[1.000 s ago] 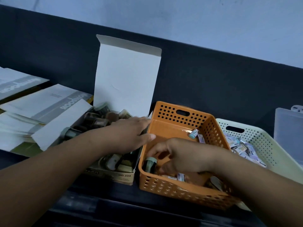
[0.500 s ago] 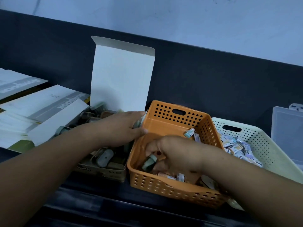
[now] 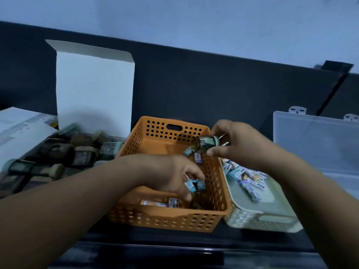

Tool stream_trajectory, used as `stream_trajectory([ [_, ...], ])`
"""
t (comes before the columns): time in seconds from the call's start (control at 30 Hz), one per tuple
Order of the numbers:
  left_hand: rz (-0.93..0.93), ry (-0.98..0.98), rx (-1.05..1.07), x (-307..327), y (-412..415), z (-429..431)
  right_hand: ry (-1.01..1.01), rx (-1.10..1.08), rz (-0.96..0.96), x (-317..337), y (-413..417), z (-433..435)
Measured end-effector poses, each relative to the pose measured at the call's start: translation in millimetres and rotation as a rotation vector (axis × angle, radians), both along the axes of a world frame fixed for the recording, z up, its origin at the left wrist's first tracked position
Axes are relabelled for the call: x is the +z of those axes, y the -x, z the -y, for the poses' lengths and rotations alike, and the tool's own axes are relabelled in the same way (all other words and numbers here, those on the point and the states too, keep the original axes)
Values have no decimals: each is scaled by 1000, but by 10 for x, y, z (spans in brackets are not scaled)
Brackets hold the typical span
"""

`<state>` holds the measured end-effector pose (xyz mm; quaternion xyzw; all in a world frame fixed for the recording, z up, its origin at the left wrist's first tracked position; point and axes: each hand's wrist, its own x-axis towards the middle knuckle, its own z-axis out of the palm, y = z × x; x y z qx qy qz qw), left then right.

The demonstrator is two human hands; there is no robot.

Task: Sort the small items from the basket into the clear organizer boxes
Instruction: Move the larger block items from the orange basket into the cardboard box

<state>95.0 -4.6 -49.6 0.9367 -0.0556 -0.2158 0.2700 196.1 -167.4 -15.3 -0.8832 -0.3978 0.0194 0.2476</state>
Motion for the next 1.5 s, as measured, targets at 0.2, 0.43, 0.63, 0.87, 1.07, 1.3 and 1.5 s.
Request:
stream_trajectory([
  [0.2, -73, -25, -92, -116, -158, 278, -72, 4, -31, -60, -7, 170],
  [0.43, 64, 125, 112, 52, -10, -46, -38, 25, -22, -36, 14, 85],
  [0.63, 276, 233, 401, 374, 390, -635, -23, 144, 41, 113, 141, -387],
  [0.87, 422, 262, 723, 488, 987, -1309, -14, 337, 91, 180, 483, -1208],
  [1.07, 447, 200, 913, 316, 1359, -1760, 74, 451, 146, 21, 826, -1779],
  [1.3, 362, 17, 860, 4, 1436, -1968, 143, 451, -13, -193, 960, -1996],
  [1.5, 251, -72, 719, -54, 1413, -2049, 117, 468, -102, -284, 1030, -2015],
])
